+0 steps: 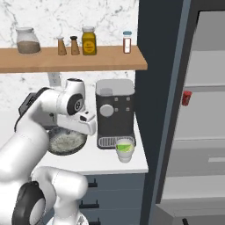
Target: Grab a lemon wedge from the fridge and one ice cube from the ice bowl, and put them in the glass of lemonade.
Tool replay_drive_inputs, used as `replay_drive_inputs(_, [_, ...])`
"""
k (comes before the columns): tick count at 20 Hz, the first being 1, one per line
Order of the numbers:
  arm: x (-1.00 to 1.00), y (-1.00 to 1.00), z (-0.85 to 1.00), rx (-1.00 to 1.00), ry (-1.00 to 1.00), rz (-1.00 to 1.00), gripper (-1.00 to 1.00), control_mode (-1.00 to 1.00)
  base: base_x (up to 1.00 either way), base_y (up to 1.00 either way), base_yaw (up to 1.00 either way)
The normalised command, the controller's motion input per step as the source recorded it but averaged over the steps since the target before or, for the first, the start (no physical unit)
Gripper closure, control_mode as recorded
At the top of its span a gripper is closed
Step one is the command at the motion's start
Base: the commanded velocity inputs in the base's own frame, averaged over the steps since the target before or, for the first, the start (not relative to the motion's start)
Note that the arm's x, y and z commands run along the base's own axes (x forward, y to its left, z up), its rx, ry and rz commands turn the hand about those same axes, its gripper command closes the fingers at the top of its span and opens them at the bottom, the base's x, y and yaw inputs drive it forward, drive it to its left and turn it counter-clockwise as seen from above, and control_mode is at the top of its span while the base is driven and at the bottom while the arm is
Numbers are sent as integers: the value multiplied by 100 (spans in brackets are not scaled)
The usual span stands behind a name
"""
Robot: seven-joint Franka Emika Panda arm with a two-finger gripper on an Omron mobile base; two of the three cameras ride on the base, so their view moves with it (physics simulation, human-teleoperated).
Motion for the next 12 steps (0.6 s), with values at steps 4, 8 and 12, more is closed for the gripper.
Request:
replay_drive_inputs(4, [17,99,13,-8,40,48,-100,-100,0,0,0])
replay_drive_inputs(8, [-9,56,-16,-1,-1,36,-100,-100,0,0,0])
replay_drive_inputs(12, [1,19,-29,18,-38,30,-100,-100,0,0,0])
